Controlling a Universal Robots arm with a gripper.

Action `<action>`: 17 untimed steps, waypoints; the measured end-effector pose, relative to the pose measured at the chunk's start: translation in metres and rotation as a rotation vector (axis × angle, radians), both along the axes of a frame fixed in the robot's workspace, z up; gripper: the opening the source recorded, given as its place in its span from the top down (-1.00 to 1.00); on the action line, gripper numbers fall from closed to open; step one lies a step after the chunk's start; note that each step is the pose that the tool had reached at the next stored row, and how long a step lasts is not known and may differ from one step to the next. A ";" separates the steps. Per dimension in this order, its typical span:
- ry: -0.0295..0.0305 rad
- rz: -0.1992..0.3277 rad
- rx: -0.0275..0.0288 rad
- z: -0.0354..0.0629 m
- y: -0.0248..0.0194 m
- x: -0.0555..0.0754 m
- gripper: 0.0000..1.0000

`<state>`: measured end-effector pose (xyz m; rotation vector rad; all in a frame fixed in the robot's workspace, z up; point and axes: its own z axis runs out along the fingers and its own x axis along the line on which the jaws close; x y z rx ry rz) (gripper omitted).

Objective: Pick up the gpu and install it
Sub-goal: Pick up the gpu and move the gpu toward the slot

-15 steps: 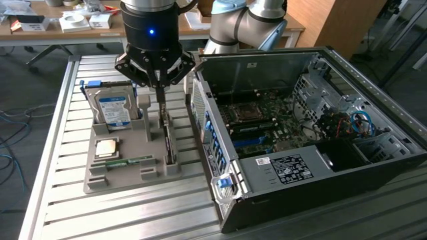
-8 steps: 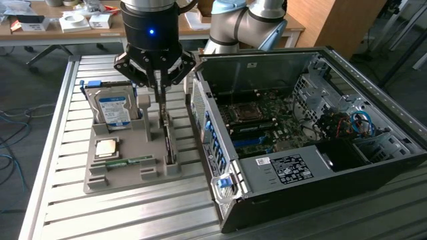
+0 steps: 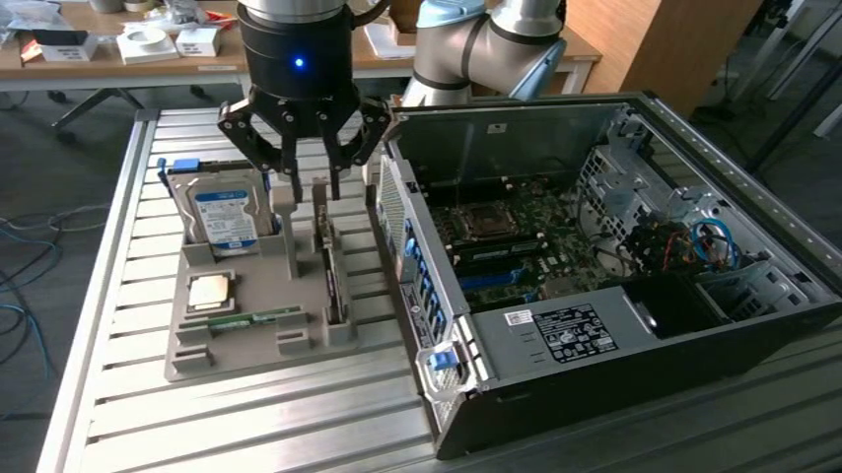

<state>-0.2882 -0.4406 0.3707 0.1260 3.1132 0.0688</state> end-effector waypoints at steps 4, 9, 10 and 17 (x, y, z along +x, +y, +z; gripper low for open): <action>-0.0001 0.000 0.0023 -0.0022 0.0000 0.000 0.17; 0.0000 0.000 0.0163 -0.0105 0.0000 0.000 0.17; -0.0001 0.000 0.0188 -0.0123 0.0000 0.000 0.17; 0.0000 0.000 0.0376 -0.0239 0.0000 0.000 0.17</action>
